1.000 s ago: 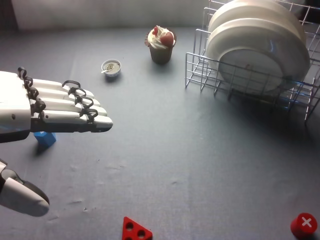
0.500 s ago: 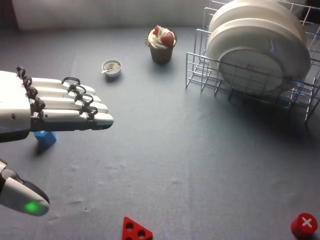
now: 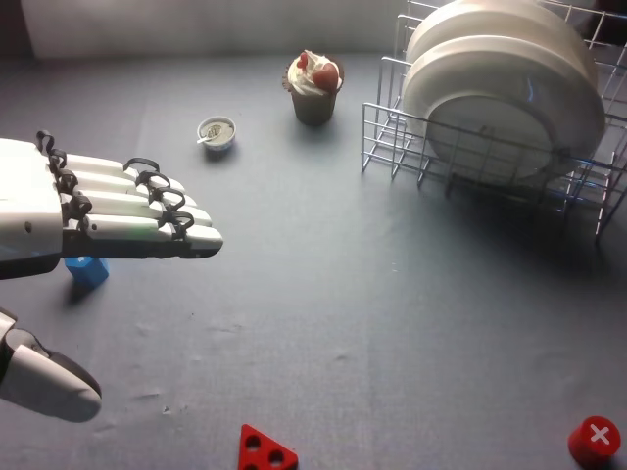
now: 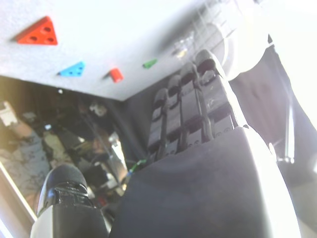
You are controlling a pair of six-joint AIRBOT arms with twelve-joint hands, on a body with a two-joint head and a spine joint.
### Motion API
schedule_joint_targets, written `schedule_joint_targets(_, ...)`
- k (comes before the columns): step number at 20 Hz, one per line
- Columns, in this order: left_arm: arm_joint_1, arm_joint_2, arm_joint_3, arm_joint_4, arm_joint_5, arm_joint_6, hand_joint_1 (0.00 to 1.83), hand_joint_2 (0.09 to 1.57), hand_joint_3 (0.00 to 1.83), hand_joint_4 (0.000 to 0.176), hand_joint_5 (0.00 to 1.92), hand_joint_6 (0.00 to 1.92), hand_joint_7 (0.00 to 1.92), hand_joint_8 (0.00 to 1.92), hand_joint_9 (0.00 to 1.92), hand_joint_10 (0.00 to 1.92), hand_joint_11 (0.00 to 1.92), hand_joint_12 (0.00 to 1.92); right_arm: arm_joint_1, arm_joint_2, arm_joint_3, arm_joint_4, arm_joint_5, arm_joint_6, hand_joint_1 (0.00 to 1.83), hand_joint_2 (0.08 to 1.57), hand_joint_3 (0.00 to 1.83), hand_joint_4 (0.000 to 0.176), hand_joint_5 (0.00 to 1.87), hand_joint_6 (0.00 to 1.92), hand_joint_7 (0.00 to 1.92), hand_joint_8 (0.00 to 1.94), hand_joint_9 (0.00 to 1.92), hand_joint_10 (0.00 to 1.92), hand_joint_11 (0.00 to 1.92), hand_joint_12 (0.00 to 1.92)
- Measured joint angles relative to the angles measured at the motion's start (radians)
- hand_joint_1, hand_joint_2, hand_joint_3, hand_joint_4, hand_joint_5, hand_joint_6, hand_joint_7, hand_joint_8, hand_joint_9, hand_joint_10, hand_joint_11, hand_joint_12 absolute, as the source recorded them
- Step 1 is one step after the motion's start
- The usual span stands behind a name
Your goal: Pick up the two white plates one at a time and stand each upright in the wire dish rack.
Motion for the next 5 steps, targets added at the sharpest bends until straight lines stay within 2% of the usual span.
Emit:
schedule_joint_targets(1, 0.000, 0.000, 0.000, 0.000, 0.001, 0.000, 0.00, 0.95, 0.00, 0.000, 0.09, 0.00, 0.13, 0.00, 0.15, 0.00, 0.18, 0.02, -0.034, 0.010, -0.006, 0.006, 0.009, -0.037, 0.63, 0.95, 0.00, 0.030, 0.21, 0.00, 0.31, 0.00, 0.33, 0.01, 0.42, 0.04)
schedule_joint_targets(5, 0.000, 0.000, 0.000, 0.000, 0.000, 0.000, 0.00, 0.96, 0.00, 0.000, 0.09, 0.01, 0.13, 0.00, 0.15, 0.00, 0.17, 0.01, -0.125, 0.039, -0.050, 0.006, 0.052, -0.159, 0.64, 0.95, 0.00, 0.036, 0.21, 0.01, 0.31, 0.00, 0.31, 0.00, 0.43, 0.05)
